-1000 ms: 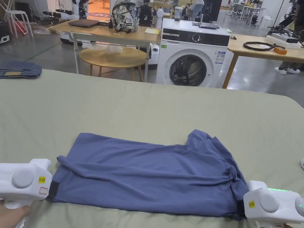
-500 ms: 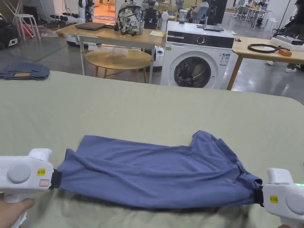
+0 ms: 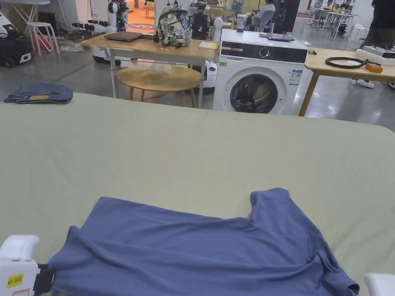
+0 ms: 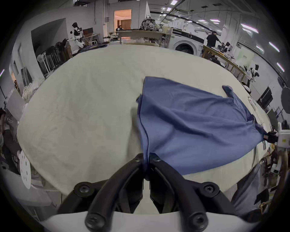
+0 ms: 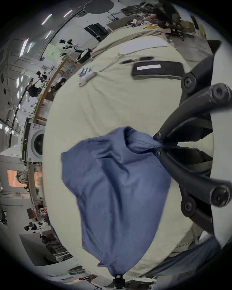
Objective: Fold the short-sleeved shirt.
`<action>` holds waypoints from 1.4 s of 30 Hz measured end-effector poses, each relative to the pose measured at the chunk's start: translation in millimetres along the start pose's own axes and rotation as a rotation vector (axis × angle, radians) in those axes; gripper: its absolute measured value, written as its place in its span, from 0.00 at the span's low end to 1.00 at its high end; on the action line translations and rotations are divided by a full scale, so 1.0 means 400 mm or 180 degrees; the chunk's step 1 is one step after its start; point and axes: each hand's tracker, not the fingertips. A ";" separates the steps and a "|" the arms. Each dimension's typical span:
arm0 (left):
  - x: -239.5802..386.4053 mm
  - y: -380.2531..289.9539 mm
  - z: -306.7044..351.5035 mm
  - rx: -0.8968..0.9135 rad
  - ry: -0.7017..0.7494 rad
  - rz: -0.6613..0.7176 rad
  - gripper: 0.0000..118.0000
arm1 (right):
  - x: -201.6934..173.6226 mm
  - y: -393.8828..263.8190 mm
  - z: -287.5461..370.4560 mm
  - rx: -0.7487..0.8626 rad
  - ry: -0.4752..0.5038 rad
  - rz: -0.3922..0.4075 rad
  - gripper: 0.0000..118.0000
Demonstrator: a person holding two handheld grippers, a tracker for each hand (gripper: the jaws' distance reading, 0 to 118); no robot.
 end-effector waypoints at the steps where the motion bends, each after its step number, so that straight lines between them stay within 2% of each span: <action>1: 0.002 -0.013 -0.007 -0.0037 0.0013 -0.0004 0.00 | -0.003 -0.018 -0.014 -0.0055 -0.0012 -0.0017 0.03; 6: -0.006 -0.056 -0.070 -0.0240 0.0063 0.0041 0.00 | -0.003 -0.060 -0.097 -0.0205 -0.0074 -0.0051 0.04; 8: -0.010 -0.065 -0.099 -0.0290 0.0088 0.0045 0.00 | -0.007 -0.057 -0.118 -0.0210 -0.0089 -0.0053 0.07; 11: -0.006 -0.062 -0.109 -0.0304 0.0103 0.0075 0.00 | -0.015 -0.050 -0.123 -0.0184 -0.0126 -0.0015 0.36; 12: -0.005 -0.061 -0.106 -0.0307 0.0107 0.0072 0.00 | -0.017 -0.046 -0.122 -0.0205 -0.0146 -0.0011 0.40; 13: 0.000 -0.056 -0.103 -0.0312 0.0115 0.0056 0.00 | -0.019 -0.041 -0.117 -0.0205 -0.0167 -0.0005 0.40; 14: 0.002 -0.052 -0.097 -0.0309 0.0119 0.0042 0.03 | -0.022 -0.035 -0.108 -0.0198 -0.0230 0.0007 0.50; 15: 0.004 -0.047 -0.090 -0.0308 0.0118 0.0037 0.12 | -0.025 -0.029 -0.097 -0.0212 -0.0358 0.0028 0.52; 17: 0.016 -0.034 -0.063 -0.0276 0.0115 0.0054 0.37 | -0.030 -0.009 -0.059 -0.0133 -0.0446 0.0023 0.53; 22: 0.062 0.022 0.002 0.0260 0.0064 -0.0035 0.39 | -0.064 0.064 0.045 0.0548 -0.0368 -0.0119 0.55; 23: 0.075 0.036 0.013 0.0412 0.0061 -0.0054 0.39 | -0.074 0.076 0.055 0.0747 -0.0270 -0.0126 0.55; 26: 0.122 0.069 0.035 0.0790 0.0075 -0.0188 0.38 | -0.118 0.109 0.084 0.1293 -0.0078 -0.0161 0.52; 27: 0.138 0.076 0.042 0.0923 0.0114 -0.0239 0.33 | -0.134 0.115 0.091 0.1440 -0.0038 -0.0187 0.41; 29: 0.166 0.089 0.050 0.1249 0.0151 -0.0363 0.16 | -0.170 0.128 0.110 0.1746 0.0005 -0.0272 0.16; 30: 0.179 0.092 0.056 0.1398 0.0178 -0.0390 0.07 | -0.184 0.133 0.118 0.1860 0.0021 -0.0313 0.10; 31: 0.193 0.093 0.063 0.1553 0.0205 -0.0386 0.02 | -0.203 0.137 0.124 0.1993 0.0048 -0.0365 0.08; 33: 0.212 0.096 0.070 0.1840 0.0216 -0.0410 0.00 | -0.232 0.146 0.134 0.2177 0.0038 -0.0433 0.00; 35: 0.236 0.094 0.082 0.2142 0.0324 -0.0441 0.00 | -0.258 0.151 0.139 0.2336 0.0098 -0.0485 0.00; 39: 0.253 0.109 0.086 0.2139 0.0154 -0.0317 0.00 | -0.295 0.159 0.143 0.2485 0.0173 -0.0505 0.00; 42: 0.248 0.153 0.063 0.2019 0.0220 -0.0206 0.00 | -0.309 0.172 0.139 0.2508 0.0261 -0.0453 0.00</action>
